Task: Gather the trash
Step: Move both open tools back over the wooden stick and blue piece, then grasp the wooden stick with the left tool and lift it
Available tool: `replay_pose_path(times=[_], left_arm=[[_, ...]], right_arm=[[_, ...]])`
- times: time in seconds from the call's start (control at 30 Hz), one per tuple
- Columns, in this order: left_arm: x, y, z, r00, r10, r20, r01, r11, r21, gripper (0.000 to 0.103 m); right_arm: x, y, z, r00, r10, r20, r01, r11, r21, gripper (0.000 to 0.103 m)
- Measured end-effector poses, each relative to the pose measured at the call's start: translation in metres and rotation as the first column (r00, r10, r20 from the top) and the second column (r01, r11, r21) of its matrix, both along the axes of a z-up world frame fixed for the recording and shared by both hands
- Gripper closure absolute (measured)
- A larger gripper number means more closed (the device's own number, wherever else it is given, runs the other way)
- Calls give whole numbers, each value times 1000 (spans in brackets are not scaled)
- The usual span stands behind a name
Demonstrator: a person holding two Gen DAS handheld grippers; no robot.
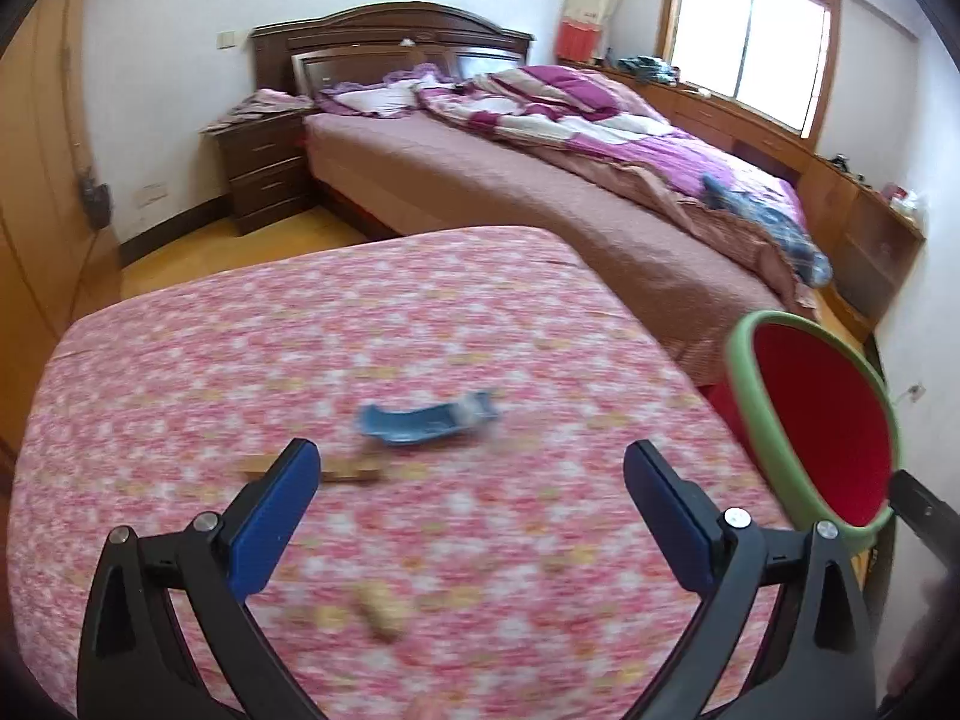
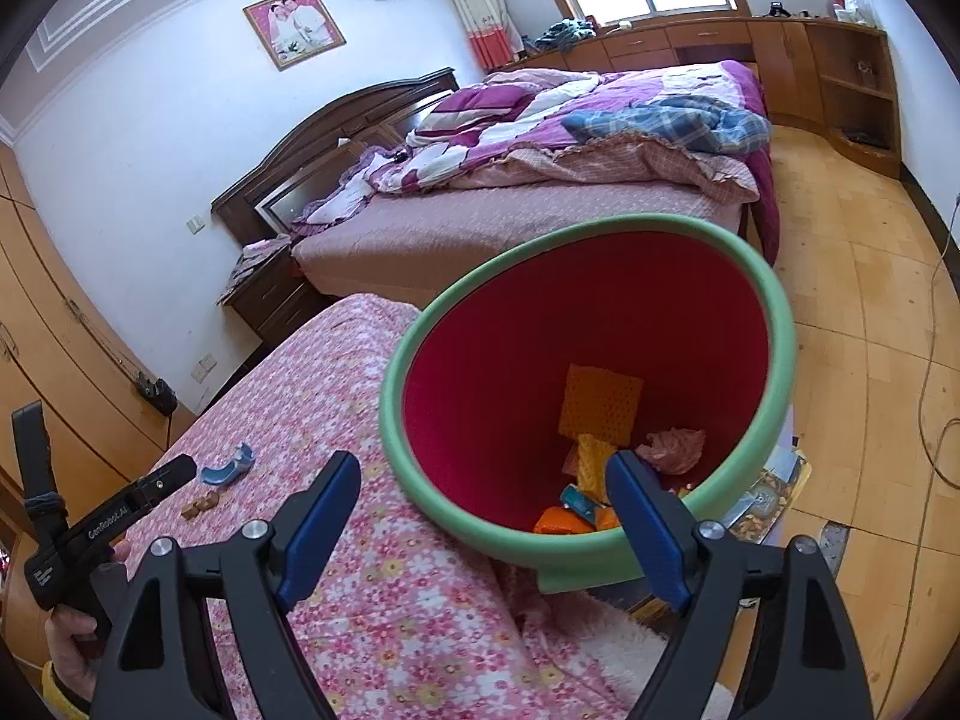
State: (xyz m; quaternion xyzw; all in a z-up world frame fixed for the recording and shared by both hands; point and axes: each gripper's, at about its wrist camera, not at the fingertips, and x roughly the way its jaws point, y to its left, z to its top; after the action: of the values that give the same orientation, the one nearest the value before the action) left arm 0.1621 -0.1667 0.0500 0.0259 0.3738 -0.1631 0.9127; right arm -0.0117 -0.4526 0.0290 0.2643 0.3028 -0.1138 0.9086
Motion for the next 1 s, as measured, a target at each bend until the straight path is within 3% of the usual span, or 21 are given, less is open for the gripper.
replay_pose_path(times=[0.13, 0.33, 0.43, 0.63, 0.83, 1.0], left_arm=[[15, 24, 0, 998, 66, -23, -65, 997, 36, 4], [25, 52, 11, 991, 135, 16, -136, 986, 101, 4], [38, 62, 4, 990, 134, -43, -127, 982, 140, 4], [54, 71, -26, 977, 118, -179, -106, 991, 75, 4], [57, 60, -43, 977, 92, -193, -87, 996, 37, 4], [64, 46, -50, 983, 91, -159, -75, 991, 108, 4]], right_arm=[[3, 6, -1, 1000, 17, -5, -17, 1000, 4, 17], [8, 11, -3, 999, 32, -13, -32, 999, 10, 17], [9, 12, -4, 999, 41, -15, -40, 999, 18, 17], [12, 21, -5, 998, 59, -22, -59, 998, 14, 17], [15, 27, -6, 997, 74, -37, -73, 997, 4, 17], [17, 30, -8, 996, 80, -48, -80, 997, 2, 17]])
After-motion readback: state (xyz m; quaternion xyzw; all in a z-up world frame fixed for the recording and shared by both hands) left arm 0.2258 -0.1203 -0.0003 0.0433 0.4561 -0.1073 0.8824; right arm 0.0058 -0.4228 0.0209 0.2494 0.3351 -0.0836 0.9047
